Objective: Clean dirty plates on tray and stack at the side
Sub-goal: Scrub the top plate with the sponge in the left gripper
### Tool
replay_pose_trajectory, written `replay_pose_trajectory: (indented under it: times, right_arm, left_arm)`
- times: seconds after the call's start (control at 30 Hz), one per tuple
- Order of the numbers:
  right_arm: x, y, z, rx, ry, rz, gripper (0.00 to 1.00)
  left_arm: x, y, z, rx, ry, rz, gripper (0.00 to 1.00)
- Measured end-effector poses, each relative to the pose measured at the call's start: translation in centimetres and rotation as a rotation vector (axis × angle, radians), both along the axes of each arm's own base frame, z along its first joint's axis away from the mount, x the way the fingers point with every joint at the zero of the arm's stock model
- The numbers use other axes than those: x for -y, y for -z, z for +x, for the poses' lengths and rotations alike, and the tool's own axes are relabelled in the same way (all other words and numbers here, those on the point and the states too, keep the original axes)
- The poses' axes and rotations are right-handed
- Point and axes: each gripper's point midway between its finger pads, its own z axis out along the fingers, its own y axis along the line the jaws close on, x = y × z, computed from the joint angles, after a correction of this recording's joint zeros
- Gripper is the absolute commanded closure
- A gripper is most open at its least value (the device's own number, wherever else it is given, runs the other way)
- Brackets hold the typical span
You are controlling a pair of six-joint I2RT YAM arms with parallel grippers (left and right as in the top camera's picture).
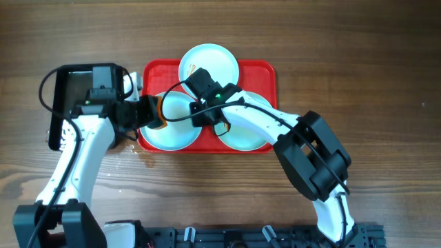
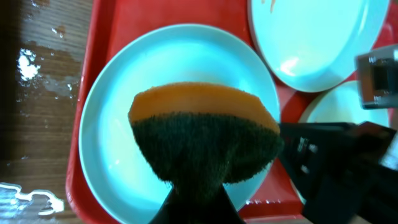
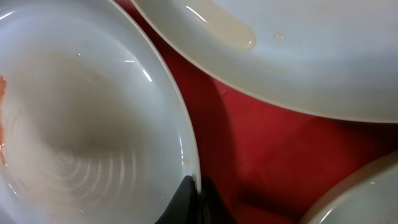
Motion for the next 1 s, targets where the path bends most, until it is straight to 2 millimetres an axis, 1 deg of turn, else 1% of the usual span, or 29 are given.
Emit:
replay_pose_trajectory:
  times: [0.03, 0.2, 0.43, 0.53, 0.6, 0.67, 0.7, 0.93, 1.0]
  right_arm:
    - [0.0, 0.0, -0.1, -0.005, -0.001, -0.001, 0.95]
    - [-0.1, 0.0, -0.3, -0.02, -0.004, 0.01, 0.96]
    - [-0.1, 0.0, -0.4, -0.025, -0.005, 0.014, 0.96]
    - [-0.1, 0.1, -0.5, -0.029, -0.004, 0.012, 0.96]
    - [0.0, 0.1, -0.5, -0.031, -0.004, 0.011, 0.96]
    - [-0.1, 0.0, -0.5, -0.033, -0.005, 0.013, 0.96]
    - [-0.1, 0.0, -0.6, -0.035, -0.006, 0.015, 0.96]
    - [-0.1, 0.0, -0.6, -0.038, -0.003, 0.015, 0.96]
    - [-0.1, 0.0, -0.6, -0.039, -0.003, 0.015, 0.96]
  left_arm:
    - [0.0, 0.9, -0.2, -0.002, -0.01, -0.004, 0.96]
    - [0.3, 3.1, 0.0, -0.023, -0.052, -0.028, 0.96]
    - [2.8, 4.9, 1.0, -0.022, 0.002, -0.038, 0.96]
    - [3.0, 6.3, 0.8, -0.058, 0.005, -0.024, 0.96]
    - [2.5, 7.5, 0.6, -0.089, -0.007, 0.007, 0.96]
    - [1.6, 8.4, 0.3, -0.114, -0.026, 0.061, 0.96]
    - [0.7, 8.9, 0.1, -0.127, -0.042, 0.116, 0.96]
    - [-2.6, 8.8, 0.5, -0.119, -0.057, 0.333, 0.96]
    - [-3.1, 8.6, 0.3, -0.128, -0.059, 0.36, 0.96]
